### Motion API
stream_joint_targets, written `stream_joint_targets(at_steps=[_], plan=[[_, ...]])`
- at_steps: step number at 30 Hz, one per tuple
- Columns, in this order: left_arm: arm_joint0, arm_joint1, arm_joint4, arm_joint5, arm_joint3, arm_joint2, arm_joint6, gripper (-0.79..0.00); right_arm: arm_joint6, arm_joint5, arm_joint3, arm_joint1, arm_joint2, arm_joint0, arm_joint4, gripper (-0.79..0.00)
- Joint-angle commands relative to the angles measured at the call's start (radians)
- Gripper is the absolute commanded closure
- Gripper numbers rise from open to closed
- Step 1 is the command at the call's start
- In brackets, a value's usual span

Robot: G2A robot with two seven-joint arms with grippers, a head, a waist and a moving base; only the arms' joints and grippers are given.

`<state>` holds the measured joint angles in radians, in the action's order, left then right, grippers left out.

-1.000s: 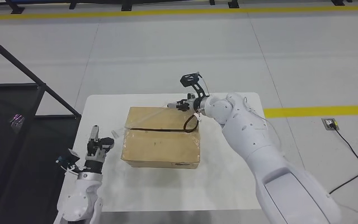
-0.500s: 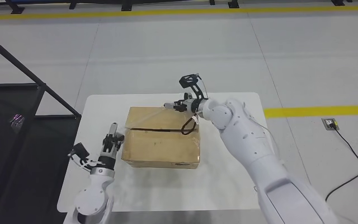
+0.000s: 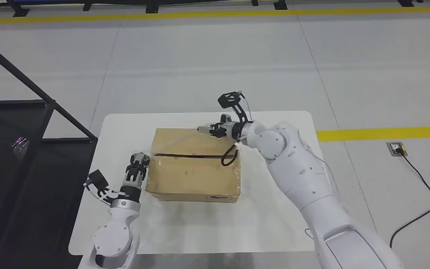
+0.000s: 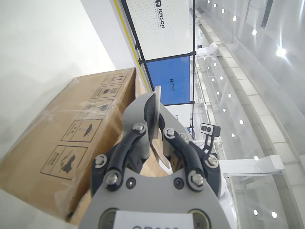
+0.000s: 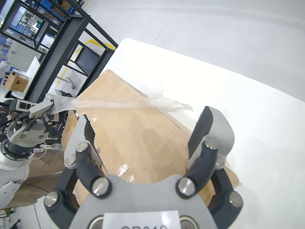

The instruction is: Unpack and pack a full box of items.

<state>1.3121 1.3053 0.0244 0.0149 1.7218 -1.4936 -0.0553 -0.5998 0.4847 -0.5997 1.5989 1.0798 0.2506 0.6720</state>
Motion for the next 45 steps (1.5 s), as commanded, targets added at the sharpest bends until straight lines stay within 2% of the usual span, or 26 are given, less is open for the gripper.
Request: stream_joint_targets(at_steps=[1,8,11,19,34,45], plan=[[0.008,-0.001,0.003,0.012,0.016,-0.006,0.011,0.0,-0.048,0.007,0.007,-0.004,0.02,0.002,-0.054,-0.785],[0.025,-0.003,0.004,0.047,0.088,-0.022,0.054,0.0,-0.192,0.153,0.052,-0.015,0.084,0.02,-0.288,-0.785],[0.036,-0.003,0.002,0.076,0.114,-0.019,0.079,0.0,-0.305,0.223,0.084,-0.01,0.092,0.025,-0.418,-0.785],[0.086,-0.006,0.034,0.159,0.155,-0.026,0.157,0.0,-0.48,0.255,0.173,0.003,0.083,0.009,-0.586,-0.785],[0.223,-0.026,0.231,0.285,0.179,-0.17,0.388,0.0,-0.503,0.224,0.251,0.012,0.03,-0.023,-0.658,-0.785],[0.212,-0.031,0.318,0.269,0.138,-0.21,0.416,0.0,-0.503,0.187,0.297,0.019,0.023,-0.046,-0.677,-0.785]])
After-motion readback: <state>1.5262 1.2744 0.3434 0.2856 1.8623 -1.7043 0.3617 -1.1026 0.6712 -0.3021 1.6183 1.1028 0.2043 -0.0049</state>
